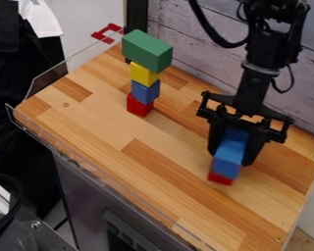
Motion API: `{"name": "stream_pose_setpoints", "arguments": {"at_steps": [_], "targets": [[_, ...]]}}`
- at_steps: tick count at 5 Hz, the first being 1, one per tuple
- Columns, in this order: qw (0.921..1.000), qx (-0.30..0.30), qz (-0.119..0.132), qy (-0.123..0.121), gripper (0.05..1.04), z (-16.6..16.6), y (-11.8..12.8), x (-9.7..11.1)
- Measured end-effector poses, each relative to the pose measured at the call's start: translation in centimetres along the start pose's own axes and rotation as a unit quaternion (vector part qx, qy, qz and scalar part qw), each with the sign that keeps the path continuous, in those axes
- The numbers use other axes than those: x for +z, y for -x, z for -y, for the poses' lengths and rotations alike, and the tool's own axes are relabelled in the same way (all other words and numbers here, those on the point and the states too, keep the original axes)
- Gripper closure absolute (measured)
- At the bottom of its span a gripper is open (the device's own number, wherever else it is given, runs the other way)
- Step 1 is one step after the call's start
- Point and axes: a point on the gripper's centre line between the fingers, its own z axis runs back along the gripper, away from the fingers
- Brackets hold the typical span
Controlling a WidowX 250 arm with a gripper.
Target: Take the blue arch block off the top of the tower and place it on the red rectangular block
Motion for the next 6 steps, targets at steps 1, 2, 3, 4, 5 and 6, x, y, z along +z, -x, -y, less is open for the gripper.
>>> {"name": "stream_pose_setpoints", "arguments": {"at_steps": [1, 2, 3, 4, 5, 6], "targets": [[0.9999, 0.013, 0.005, 0.002, 0.497, 0.0, -0.2, -0.1], [0.9997, 0.020, 0.012, 0.005, 0.497, 0.1, -0.4, 0.0], [0.9993, 0.029, 0.020, 0.011, 0.497, 0.1, -0.9, 0.0], [0.9990, 0.041, 0.010, 0.016, 0.497, 0.0, -1.4, -0.1], [0.9984, 0.052, 0.008, 0.018, 0.497, -0.5, -1.7, 0.0], [0.9979, 0.061, 0.008, 0.020, 0.497, -1.1, -2.0, 0.1]]}}
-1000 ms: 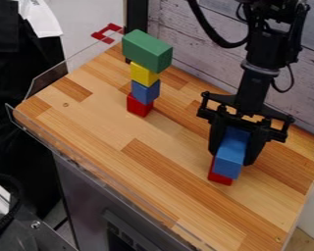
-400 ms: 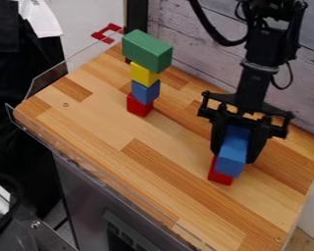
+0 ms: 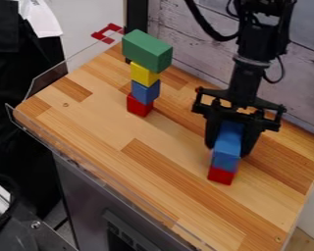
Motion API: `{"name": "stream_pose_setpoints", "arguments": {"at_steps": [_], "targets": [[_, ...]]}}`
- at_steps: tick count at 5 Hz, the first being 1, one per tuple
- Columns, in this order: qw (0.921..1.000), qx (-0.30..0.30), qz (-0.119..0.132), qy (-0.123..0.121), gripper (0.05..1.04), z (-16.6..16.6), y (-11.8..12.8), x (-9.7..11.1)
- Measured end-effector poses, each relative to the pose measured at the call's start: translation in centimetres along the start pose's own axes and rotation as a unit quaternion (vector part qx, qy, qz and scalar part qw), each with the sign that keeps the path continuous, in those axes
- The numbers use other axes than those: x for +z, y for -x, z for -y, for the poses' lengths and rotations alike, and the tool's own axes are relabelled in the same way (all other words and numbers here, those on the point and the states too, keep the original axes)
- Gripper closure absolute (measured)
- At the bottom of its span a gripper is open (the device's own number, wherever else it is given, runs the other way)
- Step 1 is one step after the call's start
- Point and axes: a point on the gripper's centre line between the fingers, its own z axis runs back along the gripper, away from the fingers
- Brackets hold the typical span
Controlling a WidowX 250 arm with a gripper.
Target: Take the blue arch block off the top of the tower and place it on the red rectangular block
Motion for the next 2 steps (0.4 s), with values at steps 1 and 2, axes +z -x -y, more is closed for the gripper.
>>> {"name": "stream_pose_setpoints", "arguments": {"at_steps": [1, 2], "targets": [[1.0000, 0.002, -0.001, -0.001, 0.434, -0.37, -0.12, 0.07], [0.9999, -0.004, -0.010, -0.002, 0.164, -0.45, 0.09, -0.05]]}}
